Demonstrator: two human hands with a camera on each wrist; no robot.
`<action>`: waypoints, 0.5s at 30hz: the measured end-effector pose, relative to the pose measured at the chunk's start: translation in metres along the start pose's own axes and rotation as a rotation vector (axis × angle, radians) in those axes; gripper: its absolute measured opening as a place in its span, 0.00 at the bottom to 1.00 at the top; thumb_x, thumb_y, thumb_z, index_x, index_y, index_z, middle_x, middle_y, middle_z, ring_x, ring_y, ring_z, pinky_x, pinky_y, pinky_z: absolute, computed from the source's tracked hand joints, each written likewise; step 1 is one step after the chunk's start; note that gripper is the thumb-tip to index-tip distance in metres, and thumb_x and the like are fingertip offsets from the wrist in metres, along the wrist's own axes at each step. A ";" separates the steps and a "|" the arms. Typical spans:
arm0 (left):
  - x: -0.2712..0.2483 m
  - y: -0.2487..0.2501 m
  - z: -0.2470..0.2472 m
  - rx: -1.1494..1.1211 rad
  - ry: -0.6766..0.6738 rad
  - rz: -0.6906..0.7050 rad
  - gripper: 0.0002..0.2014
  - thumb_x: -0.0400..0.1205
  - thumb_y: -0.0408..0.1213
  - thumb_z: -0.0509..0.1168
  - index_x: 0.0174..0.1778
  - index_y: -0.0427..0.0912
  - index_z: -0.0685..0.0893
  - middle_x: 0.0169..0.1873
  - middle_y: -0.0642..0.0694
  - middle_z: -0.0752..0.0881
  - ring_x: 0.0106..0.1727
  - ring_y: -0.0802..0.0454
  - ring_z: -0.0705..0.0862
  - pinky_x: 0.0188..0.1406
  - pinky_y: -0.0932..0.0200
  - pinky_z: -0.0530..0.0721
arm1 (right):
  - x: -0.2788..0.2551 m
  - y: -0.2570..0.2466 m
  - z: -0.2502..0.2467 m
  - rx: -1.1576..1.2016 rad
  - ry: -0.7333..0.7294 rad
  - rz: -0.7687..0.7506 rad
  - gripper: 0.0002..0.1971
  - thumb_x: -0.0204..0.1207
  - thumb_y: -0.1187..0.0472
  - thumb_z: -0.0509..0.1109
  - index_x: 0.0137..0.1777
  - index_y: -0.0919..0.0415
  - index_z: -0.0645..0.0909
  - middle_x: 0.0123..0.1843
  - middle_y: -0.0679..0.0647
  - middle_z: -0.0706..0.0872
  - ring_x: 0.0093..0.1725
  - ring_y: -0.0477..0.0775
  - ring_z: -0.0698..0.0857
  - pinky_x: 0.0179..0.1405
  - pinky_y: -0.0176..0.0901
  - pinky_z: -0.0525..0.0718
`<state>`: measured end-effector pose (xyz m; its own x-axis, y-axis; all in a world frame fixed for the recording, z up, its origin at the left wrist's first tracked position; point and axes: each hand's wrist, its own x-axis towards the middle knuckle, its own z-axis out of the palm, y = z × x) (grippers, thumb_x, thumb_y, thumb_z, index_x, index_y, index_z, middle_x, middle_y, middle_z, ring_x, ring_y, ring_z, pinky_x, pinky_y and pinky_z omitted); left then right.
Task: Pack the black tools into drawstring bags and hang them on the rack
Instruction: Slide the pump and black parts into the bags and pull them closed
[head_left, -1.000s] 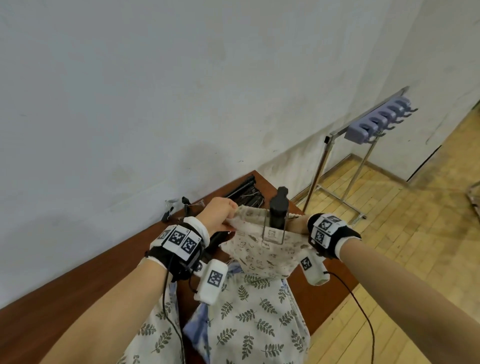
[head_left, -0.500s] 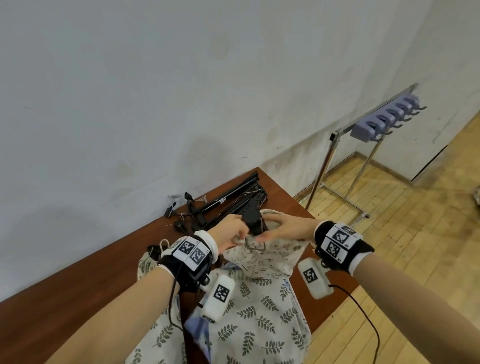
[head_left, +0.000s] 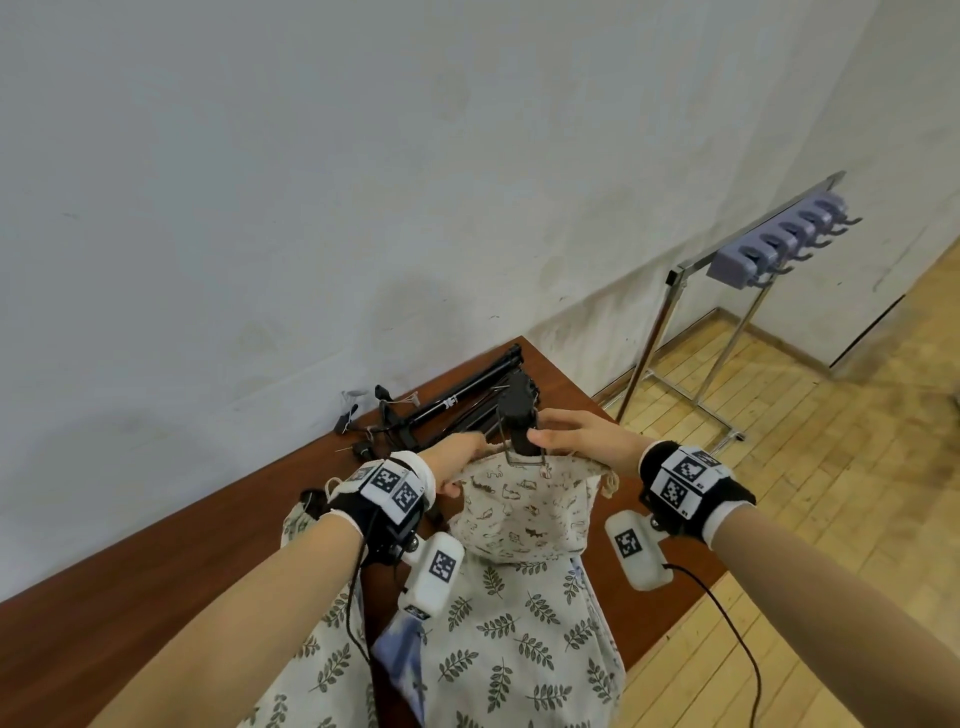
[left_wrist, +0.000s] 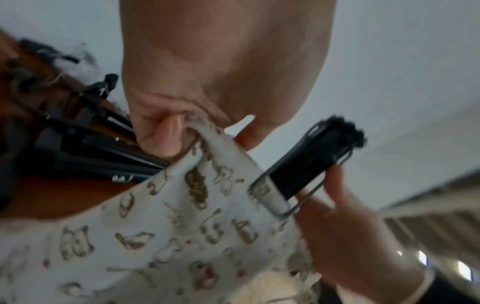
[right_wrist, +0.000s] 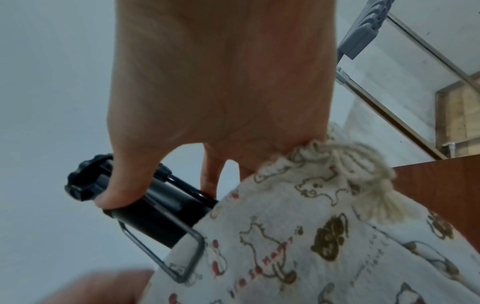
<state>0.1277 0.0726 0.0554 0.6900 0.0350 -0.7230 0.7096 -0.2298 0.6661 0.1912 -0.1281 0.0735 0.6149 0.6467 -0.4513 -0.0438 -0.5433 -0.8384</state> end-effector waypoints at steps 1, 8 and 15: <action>-0.001 0.001 0.003 0.184 0.086 0.063 0.03 0.83 0.34 0.54 0.44 0.43 0.68 0.28 0.49 0.68 0.23 0.55 0.64 0.22 0.60 0.60 | -0.002 -0.002 0.000 0.017 -0.011 -0.001 0.10 0.81 0.47 0.66 0.60 0.41 0.79 0.61 0.43 0.86 0.57 0.38 0.84 0.55 0.31 0.76; 0.005 -0.008 0.013 0.772 -0.013 0.317 0.33 0.75 0.23 0.62 0.71 0.48 0.55 0.53 0.40 0.70 0.43 0.40 0.81 0.33 0.48 0.79 | -0.012 -0.007 -0.006 0.067 0.011 0.000 0.06 0.82 0.49 0.65 0.57 0.40 0.77 0.55 0.51 0.89 0.47 0.49 0.89 0.49 0.39 0.85; 0.005 0.006 0.013 0.195 -0.086 0.326 0.39 0.71 0.26 0.75 0.66 0.48 0.55 0.55 0.40 0.76 0.54 0.45 0.80 0.45 0.53 0.82 | -0.005 0.008 0.003 -0.112 -0.022 0.002 0.20 0.77 0.47 0.72 0.68 0.44 0.77 0.60 0.40 0.84 0.57 0.42 0.85 0.54 0.33 0.81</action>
<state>0.1337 0.0591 0.0540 0.8543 -0.1502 -0.4976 0.4089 -0.3966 0.8219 0.1857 -0.1342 0.0683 0.5971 0.6568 -0.4605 0.0438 -0.6000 -0.7988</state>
